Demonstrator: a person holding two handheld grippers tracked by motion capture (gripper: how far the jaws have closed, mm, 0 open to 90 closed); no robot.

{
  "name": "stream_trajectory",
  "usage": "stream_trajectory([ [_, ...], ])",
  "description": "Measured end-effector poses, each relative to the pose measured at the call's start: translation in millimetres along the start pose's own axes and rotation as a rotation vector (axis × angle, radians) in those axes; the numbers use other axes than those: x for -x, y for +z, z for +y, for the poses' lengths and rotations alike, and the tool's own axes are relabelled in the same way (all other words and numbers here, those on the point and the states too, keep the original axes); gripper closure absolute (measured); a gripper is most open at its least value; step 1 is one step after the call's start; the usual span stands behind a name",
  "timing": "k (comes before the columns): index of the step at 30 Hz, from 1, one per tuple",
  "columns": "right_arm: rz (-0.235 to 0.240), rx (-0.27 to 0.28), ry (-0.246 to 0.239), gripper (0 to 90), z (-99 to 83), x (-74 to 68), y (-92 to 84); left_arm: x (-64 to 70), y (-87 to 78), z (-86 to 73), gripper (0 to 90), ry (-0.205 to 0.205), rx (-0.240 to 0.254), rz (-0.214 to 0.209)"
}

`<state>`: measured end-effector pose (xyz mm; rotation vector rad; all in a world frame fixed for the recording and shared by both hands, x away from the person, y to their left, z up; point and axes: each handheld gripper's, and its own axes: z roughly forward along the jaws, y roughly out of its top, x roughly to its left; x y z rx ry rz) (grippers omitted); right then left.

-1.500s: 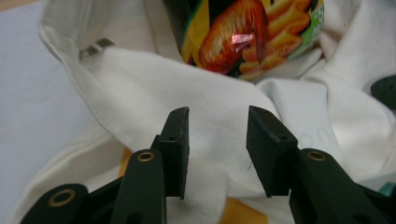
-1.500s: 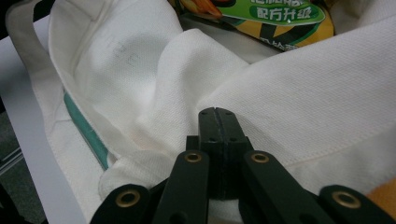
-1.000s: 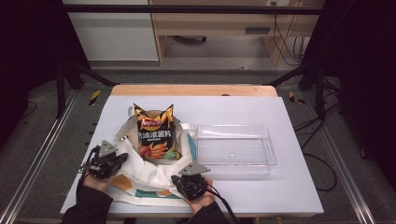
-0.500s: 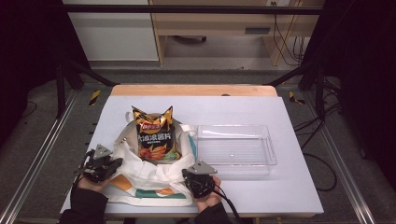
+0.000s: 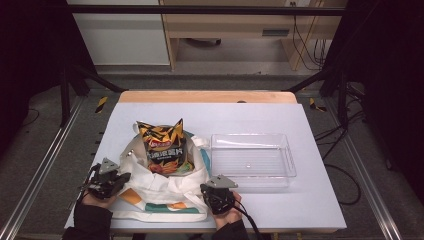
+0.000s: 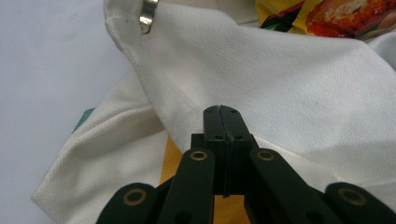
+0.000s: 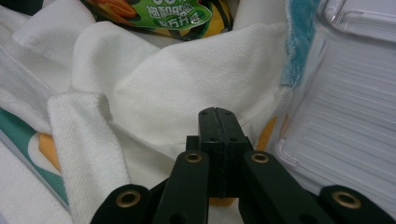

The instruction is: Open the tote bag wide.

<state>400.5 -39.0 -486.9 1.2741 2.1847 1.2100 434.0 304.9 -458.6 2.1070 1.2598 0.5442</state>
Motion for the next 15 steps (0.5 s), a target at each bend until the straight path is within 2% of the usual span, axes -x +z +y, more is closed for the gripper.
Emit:
stream_trajectory([
  [7, 0.005, -0.002, 0.005, 90.0, -0.7, 1.0, 2.4, 1.8, 5.5, -0.5, 90.0, 0.021, -0.009, 0.006],
  [12, 0.011, 0.003, 0.013, 90.0, -1.0, 1.6, 2.2, 0.0, 4.5, -0.9, 89.8, -0.005, 0.006, -0.004],
  [15, 0.027, 0.011, 0.022, 89.7, -1.0, 2.8, 0.9, -0.9, 1.0, -0.3, 84.1, -0.03, 0.035, -0.021],
])
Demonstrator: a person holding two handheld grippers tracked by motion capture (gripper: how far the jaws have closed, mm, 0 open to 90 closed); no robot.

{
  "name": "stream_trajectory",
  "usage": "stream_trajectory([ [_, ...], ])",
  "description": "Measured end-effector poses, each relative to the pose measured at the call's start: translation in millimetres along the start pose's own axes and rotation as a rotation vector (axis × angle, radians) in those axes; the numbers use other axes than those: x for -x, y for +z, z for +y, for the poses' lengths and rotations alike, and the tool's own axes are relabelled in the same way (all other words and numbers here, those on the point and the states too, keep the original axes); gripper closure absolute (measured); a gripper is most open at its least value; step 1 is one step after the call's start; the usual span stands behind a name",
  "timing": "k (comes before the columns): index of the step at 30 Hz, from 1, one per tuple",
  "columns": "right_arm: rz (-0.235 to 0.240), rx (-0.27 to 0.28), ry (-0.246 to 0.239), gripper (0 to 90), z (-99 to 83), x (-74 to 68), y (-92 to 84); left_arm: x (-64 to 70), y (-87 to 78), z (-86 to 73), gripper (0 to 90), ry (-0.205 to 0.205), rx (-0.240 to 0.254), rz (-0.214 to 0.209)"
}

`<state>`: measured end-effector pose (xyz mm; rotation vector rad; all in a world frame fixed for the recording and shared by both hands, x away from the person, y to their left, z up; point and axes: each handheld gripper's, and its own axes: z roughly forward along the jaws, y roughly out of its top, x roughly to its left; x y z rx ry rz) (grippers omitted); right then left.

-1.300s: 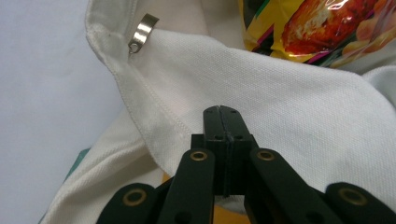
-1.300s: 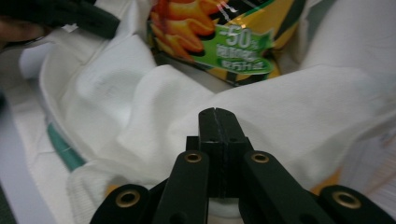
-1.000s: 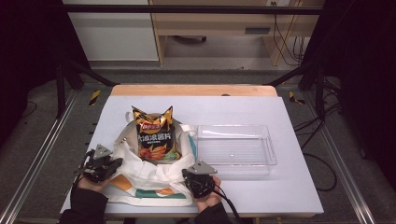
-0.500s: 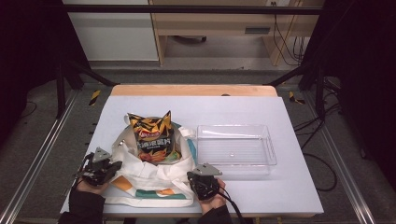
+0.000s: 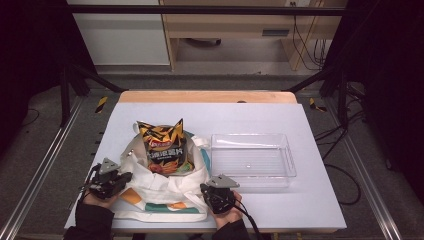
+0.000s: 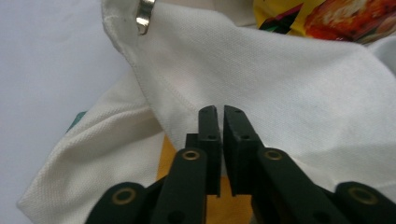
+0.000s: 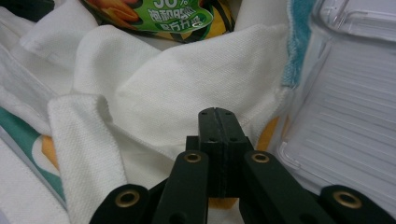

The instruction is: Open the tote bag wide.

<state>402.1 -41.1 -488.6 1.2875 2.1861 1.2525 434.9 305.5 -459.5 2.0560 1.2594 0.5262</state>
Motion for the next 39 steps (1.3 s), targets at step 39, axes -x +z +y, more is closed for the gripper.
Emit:
stream_trajectory([
  [39, 0.128, 0.055, -0.072, 82.6, 25.6, -3.9, -16.3, -3.8, -63.4, 27.3, 60.8, -0.035, 0.263, -0.027],
])
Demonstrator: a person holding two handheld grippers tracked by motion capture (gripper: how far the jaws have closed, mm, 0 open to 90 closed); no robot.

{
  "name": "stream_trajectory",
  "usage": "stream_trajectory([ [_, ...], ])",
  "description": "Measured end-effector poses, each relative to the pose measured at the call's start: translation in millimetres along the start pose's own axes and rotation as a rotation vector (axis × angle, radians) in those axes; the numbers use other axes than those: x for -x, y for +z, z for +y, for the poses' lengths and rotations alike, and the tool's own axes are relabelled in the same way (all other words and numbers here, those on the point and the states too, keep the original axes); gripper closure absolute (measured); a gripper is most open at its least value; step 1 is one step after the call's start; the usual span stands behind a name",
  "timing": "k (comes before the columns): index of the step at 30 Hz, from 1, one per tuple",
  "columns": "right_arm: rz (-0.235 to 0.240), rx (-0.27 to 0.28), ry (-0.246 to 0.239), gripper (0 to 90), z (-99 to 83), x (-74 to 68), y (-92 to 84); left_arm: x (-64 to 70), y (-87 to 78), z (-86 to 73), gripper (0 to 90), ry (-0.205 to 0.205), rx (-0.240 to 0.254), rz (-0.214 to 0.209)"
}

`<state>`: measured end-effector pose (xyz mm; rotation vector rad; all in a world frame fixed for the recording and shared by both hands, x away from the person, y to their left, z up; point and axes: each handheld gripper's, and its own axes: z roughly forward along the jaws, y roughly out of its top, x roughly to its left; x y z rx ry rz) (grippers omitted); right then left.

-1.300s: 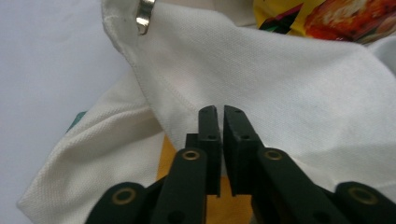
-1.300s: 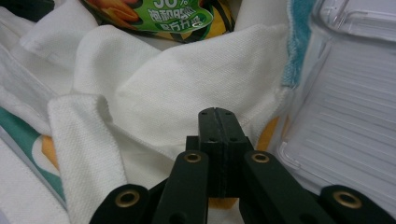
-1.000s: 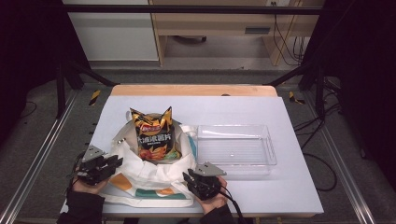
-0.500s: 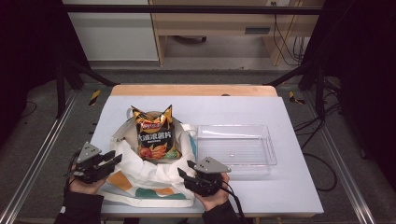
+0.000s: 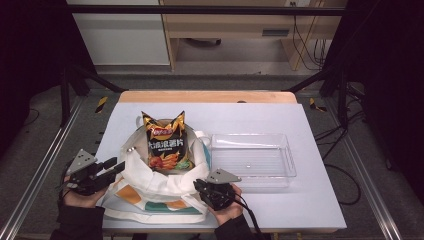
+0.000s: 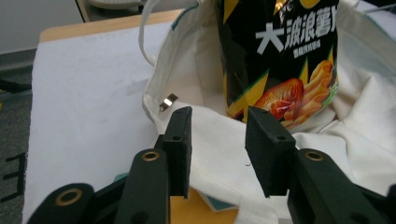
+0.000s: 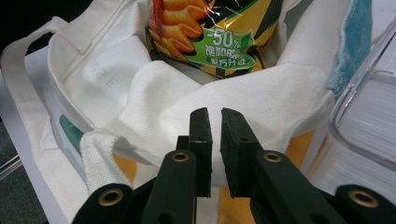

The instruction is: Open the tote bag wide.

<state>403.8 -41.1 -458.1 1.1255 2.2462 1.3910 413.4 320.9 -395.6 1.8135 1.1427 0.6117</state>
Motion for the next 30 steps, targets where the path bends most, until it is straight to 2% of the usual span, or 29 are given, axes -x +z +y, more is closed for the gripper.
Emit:
stream_trajectory([
  [3, -0.002, 0.012, 0.001, 77.6, 0.6, 0.5, -0.8, -0.5, -2.6, 3.4, 56.4, -0.009, 0.014, 0.0],
  [11, -0.003, 0.112, -0.022, 57.5, 19.7, 2.5, -17.2, 7.4, -4.6, 12.9, 48.4, 0.009, 0.043, -0.008],
  [15, -0.002, 0.127, -0.019, 54.1, 29.9, 6.2, -21.0, 11.7, -3.2, 16.6, 46.3, 0.022, 0.046, -0.014],
  [22, 0.003, 0.161, -0.027, 48.2, 50.4, 10.9, -25.7, 14.9, -1.3, 25.0, 44.5, 0.017, 0.062, -0.023],
  [30, -0.012, 0.183, -0.031, 44.3, 75.3, 14.6, -25.1, 16.9, 0.2, 36.9, 43.7, 0.021, 0.085, -0.017],
])
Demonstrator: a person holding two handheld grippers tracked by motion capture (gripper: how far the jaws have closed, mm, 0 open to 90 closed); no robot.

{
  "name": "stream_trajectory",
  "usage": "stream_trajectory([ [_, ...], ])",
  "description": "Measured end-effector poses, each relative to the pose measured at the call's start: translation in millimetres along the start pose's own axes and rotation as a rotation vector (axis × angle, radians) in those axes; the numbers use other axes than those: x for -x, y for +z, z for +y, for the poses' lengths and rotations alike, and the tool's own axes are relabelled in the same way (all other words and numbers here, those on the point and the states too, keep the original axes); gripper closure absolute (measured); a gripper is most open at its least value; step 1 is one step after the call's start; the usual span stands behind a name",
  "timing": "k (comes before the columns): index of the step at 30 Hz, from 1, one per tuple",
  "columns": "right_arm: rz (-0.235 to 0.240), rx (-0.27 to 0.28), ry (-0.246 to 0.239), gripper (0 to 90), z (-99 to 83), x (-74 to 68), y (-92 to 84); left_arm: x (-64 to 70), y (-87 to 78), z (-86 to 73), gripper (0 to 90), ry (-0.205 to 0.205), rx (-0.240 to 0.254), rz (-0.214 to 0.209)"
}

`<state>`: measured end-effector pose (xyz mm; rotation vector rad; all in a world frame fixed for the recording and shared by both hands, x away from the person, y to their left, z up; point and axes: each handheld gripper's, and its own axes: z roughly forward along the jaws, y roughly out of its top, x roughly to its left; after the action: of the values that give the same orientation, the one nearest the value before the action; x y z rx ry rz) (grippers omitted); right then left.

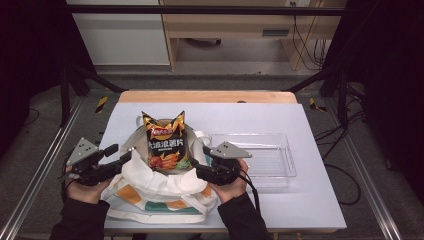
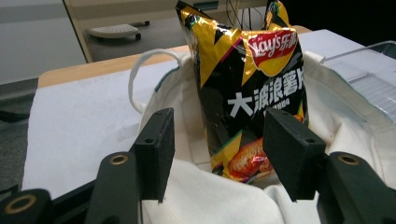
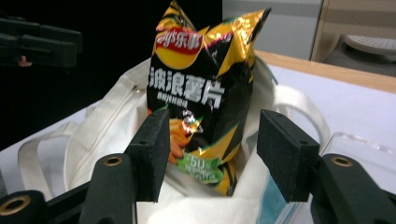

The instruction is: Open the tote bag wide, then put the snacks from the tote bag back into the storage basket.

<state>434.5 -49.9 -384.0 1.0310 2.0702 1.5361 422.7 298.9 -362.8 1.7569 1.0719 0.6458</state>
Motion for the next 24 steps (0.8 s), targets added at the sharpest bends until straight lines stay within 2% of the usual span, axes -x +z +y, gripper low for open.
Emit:
stream_trajectory([
  [15, -0.013, 0.002, -0.014, 44.0, 30.9, 1.6, 16.1, 0.7, 15.6, 21.5, 45.0, -0.022, 0.043, -0.003],
  [24, -0.024, -0.001, -0.021, 44.7, 41.1, 1.9, 29.4, 8.2, 33.2, 26.1, 45.5, -0.004, 0.027, 0.001],
])
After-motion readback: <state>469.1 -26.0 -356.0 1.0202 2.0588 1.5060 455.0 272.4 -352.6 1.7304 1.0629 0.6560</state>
